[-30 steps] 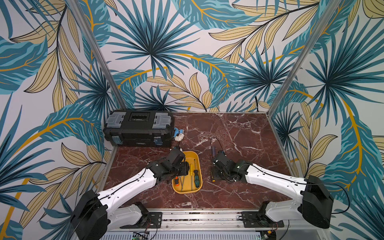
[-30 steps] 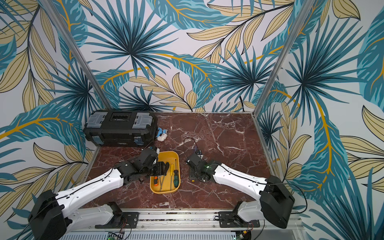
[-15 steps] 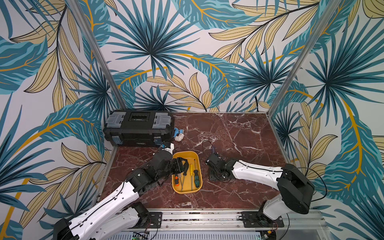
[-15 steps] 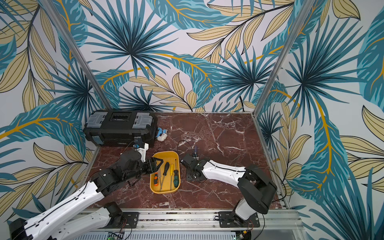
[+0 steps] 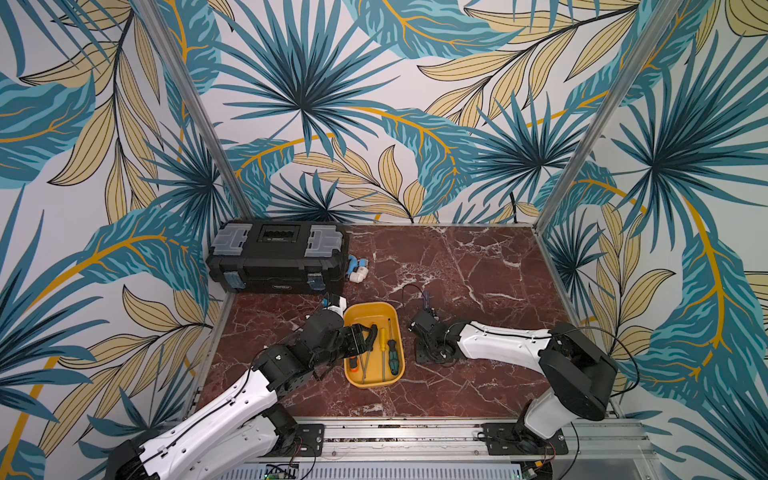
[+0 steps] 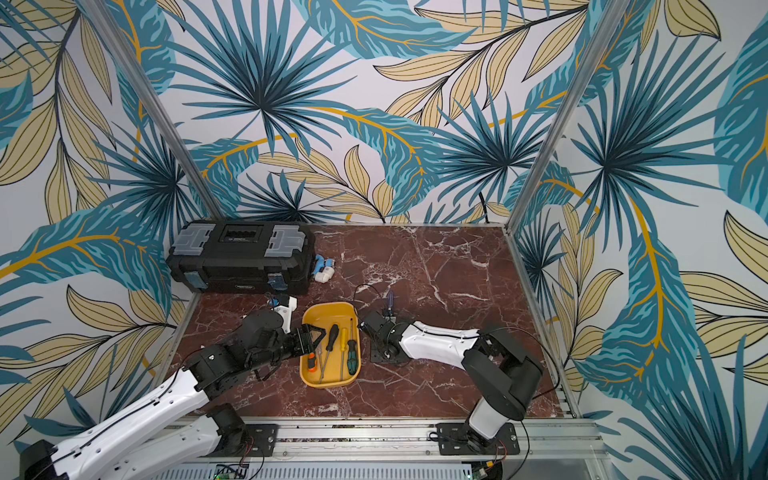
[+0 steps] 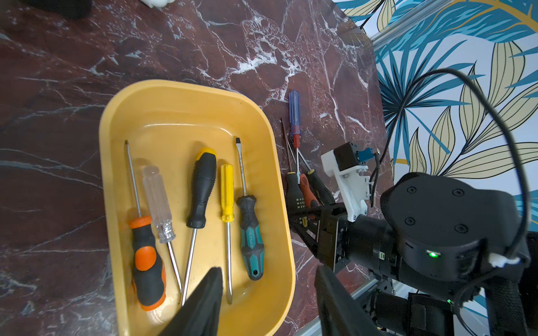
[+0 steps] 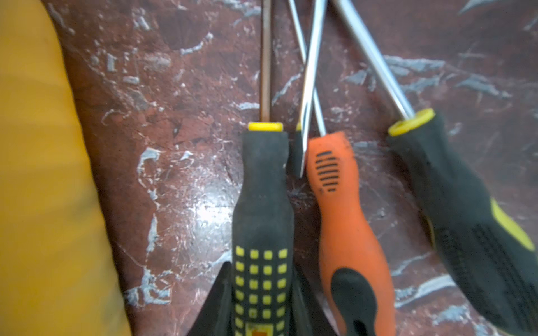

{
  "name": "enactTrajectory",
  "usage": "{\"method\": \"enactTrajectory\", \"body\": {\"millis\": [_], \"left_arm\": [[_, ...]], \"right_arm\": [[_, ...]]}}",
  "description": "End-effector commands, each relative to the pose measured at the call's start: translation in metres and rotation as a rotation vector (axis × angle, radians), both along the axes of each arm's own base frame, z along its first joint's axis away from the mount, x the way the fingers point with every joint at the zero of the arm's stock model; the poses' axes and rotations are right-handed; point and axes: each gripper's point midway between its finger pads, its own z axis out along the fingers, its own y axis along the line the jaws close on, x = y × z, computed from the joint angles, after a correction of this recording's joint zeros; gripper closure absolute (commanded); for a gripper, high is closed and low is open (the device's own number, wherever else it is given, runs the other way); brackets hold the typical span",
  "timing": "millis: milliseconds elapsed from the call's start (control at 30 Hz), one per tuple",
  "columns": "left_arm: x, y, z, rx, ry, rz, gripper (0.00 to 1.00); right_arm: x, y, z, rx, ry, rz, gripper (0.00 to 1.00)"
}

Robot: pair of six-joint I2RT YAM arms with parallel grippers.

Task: Put the screwdriver on the desktop into the storage box
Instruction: Pick up the screwdriver from the center of the board.

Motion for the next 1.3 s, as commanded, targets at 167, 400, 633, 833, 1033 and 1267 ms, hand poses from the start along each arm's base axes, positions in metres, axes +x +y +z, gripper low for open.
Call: {"method": "enactTrajectory", "body": {"millis": [167,400,633,833,1033,1267], "left_arm": [[0.003,-0.004,0.006,-0.024,-0.022,-0.011,0.43],[0.008,-0.03,0.058,-0.224,-0.159,-0.087,0.4],[-0.004,-0.058,0.126,-0.532,-0.341,-0.235,0.38],[-0.015,-0.068,0.147,-0.648,-0.39,-0.327,0.4],[-0.006,-0.071,0.118,-0.57,-0.312,-0.292,0.43],[-0.008,-0.08,0.12,-0.62,-0.312,-0.335,0.41]], "right_arm": [[-0.005,0.003,0.021,0.099,-0.059,0.02,1.0],[-0.006,0.015,0.113,0.353,-0.269,0.071,1.0],[-0.034,0.043,0.199,0.847,-0.414,0.191,1.0],[-0.057,0.06,0.237,1.096,-0.402,0.288,1.0],[-0.062,0.068,0.255,1.179,-0.394,0.327,1.0],[-0.065,0.079,0.262,1.259,-0.361,0.351,1.0]]}}
